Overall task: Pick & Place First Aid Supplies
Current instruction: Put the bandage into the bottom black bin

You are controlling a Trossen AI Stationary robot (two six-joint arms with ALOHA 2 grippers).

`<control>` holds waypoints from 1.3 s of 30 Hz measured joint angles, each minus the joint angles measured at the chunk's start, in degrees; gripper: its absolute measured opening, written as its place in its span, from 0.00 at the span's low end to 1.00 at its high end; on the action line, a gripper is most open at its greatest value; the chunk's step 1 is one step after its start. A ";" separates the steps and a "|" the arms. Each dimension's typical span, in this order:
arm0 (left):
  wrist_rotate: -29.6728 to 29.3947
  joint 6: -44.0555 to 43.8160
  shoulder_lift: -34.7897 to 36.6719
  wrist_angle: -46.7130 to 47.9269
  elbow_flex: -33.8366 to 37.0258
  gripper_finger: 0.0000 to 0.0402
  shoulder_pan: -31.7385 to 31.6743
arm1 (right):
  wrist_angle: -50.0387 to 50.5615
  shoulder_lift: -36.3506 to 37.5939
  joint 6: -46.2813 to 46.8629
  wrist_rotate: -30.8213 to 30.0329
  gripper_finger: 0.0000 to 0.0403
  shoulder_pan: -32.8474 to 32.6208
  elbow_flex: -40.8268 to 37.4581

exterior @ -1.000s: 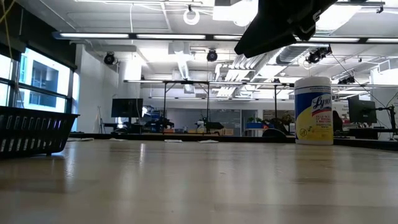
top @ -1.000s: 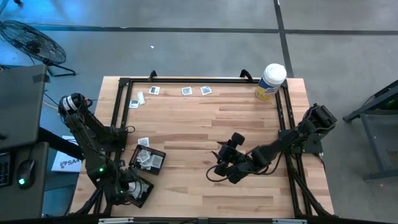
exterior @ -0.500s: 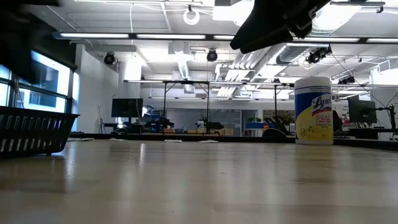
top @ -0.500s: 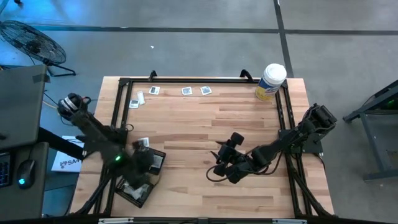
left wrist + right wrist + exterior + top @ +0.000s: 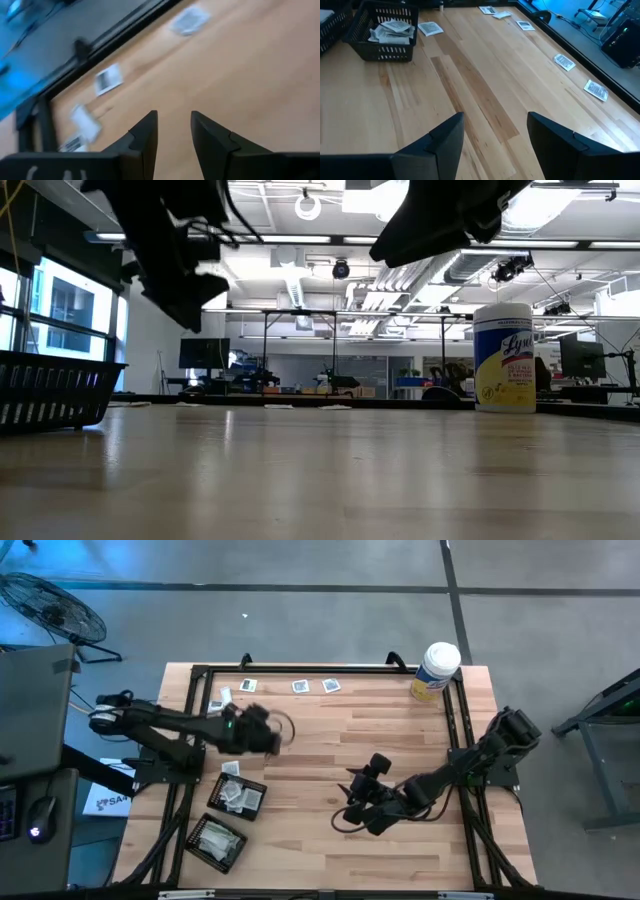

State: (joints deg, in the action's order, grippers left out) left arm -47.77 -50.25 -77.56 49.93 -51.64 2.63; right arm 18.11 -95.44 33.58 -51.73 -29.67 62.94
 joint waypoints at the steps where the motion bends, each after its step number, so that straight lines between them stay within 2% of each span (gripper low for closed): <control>1: 0.60 0.09 -0.11 0.37 0.02 0.28 -2.58 | 0.02 -0.24 0.00 -0.08 0.52 0.00 0.00; 3: 2.08 -0.19 -0.18 1.32 0.02 0.28 -8.17 | -0.13 -0.86 0.03 -0.05 0.52 0.00 0.00; 9: 13.12 1.76 -0.49 0.69 0.04 0.28 -25.11 | -0.76 -3.25 0.92 2.32 0.53 0.02 0.00; 14: 13.28 2.41 -2.26 0.65 0.07 0.28 -33.84 | -1.47 -5.16 0.92 2.15 0.53 0.00 0.00; 24: 12.57 3.51 -13.75 -2.82 0.11 0.28 -41.51 | -1.76 -5.96 0.66 1.81 0.52 0.15 -0.02; 30: 12.86 3.97 -18.08 -6.21 0.11 0.28 -46.22 | -1.72 -5.96 0.54 1.93 0.52 0.15 -0.02; 39: 11.86 3.99 -22.64 -9.77 0.11 0.28 -46.88 | -1.66 -5.96 0.48 2.01 0.52 0.15 -0.02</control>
State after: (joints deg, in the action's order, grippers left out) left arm -35.91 -46.26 -100.19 40.15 -51.53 -44.25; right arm 16.45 -101.41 34.06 -49.72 -29.52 62.92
